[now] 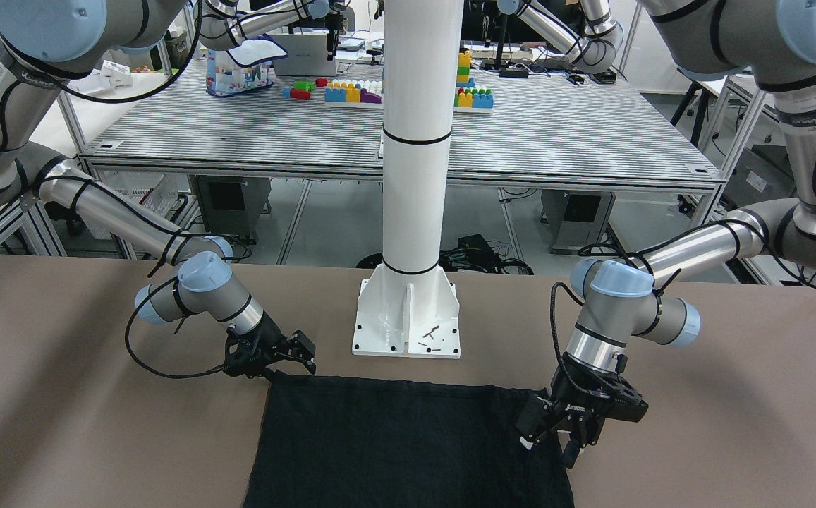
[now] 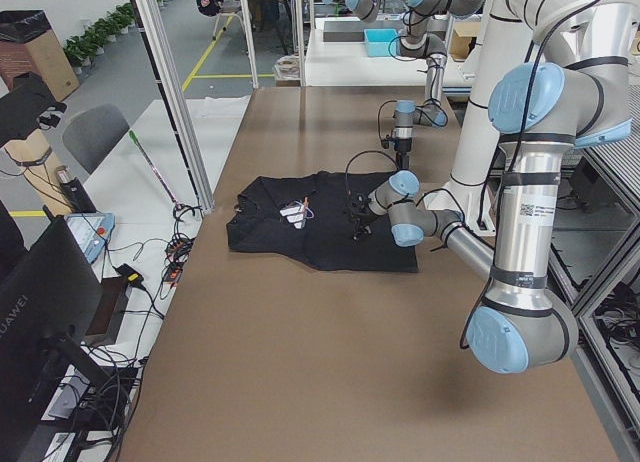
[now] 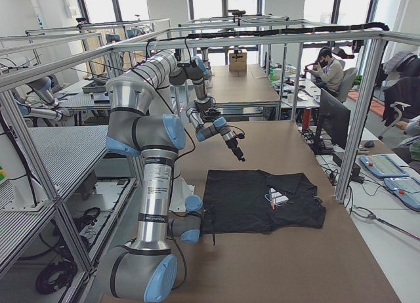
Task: Fold clothes
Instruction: 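Position both grippers at the hem corners nearest the robot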
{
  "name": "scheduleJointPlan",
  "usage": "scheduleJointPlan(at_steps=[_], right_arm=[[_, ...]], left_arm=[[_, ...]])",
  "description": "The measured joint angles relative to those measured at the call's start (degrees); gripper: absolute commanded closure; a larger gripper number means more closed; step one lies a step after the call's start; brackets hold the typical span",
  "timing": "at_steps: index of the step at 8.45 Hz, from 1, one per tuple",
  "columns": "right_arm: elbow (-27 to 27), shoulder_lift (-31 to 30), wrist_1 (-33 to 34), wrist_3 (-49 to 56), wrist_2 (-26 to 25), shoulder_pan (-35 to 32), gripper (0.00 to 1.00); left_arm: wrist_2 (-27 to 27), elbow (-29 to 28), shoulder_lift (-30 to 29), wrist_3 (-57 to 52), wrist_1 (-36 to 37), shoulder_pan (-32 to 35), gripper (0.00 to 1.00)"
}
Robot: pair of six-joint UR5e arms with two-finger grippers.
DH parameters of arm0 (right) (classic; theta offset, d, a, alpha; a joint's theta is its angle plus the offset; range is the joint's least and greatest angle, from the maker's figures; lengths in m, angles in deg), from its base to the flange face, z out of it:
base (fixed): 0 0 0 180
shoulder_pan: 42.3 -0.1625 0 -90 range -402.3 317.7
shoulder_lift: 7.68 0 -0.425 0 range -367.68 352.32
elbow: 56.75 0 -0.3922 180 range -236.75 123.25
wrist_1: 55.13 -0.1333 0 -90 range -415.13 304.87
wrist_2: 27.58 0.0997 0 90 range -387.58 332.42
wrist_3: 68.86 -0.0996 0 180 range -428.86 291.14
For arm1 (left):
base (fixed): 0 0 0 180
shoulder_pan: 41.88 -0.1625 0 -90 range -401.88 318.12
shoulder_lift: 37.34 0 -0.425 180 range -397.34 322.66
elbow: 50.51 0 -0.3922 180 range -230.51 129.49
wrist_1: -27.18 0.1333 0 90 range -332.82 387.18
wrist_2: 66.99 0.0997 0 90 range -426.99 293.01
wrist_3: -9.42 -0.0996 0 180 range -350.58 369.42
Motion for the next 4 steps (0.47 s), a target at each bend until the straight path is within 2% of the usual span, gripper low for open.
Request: scheduleJointPlan(at_steps=[4], right_arm=[[0.6,-1.0,0.0,0.0,0.4,-1.3,0.07]], left_arm=[[0.1,0.0,-0.2,0.0,0.0,-0.1,0.00]])
